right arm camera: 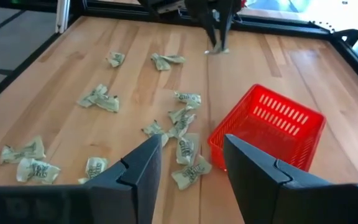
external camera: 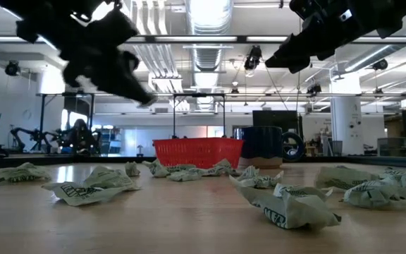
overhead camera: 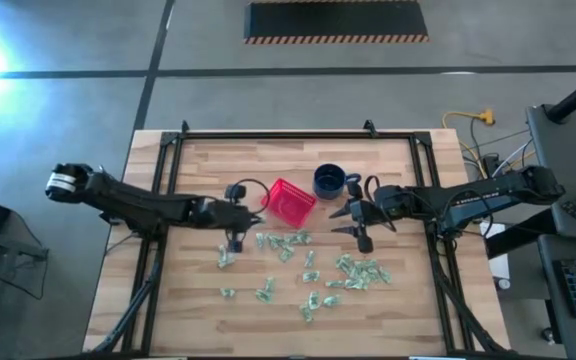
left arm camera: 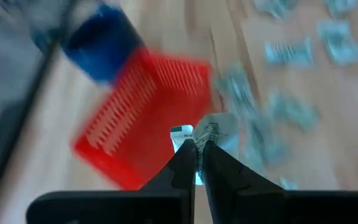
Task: Pick and place items into bin
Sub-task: Put the stevia packet into the bin
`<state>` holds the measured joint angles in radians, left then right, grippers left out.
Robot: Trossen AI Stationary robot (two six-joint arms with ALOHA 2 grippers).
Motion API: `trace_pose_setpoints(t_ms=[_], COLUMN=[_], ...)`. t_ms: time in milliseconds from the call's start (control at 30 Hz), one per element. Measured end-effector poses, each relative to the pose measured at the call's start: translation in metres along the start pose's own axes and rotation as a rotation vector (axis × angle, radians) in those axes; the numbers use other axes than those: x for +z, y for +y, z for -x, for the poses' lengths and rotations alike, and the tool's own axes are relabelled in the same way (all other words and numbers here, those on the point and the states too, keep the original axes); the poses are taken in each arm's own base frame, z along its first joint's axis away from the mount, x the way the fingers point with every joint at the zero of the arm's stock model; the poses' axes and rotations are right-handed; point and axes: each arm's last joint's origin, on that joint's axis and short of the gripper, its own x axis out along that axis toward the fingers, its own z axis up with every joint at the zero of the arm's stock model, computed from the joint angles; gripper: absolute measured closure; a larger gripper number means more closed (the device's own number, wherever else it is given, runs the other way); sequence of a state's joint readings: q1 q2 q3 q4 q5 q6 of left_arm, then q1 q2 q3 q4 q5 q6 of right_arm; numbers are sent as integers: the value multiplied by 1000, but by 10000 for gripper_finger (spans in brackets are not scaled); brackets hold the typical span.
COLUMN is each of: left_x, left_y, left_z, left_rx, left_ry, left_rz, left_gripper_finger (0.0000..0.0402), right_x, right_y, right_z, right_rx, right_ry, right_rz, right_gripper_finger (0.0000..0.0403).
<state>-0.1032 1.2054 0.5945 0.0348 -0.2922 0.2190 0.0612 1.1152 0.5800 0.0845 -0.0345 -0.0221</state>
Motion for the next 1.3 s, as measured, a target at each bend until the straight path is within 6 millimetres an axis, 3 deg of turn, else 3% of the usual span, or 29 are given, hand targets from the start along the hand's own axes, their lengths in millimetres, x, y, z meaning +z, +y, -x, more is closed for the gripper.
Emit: trace_pose_setpoints(t_ms=[167, 467, 700, 967, 1300], left_x=[4, -4, 1, 8, 20], left_y=[15, 43, 44, 45, 31], left_z=[-22, -73, -93, -84, -55], left_rx=[92, 194, 187, 188, 118], left_ry=[-84, -20, 4, -18, -4], left_rz=[-34, 27, 26, 26, 11], left_gripper_finger=[398, 391, 346, 277, 269], right_x=[0, 0, -2, -19, -57], right_y=[3, 9, 13, 13, 26], right_z=[0, 0, 0, -2, -22], right_rx=[11, 40, 52, 44, 52], right_ry=[2, 2, 12, 95, 336], right_rz=[-34, -35, -73, -107, -196], right_gripper_finger=[243, 245, 243, 240, 252])
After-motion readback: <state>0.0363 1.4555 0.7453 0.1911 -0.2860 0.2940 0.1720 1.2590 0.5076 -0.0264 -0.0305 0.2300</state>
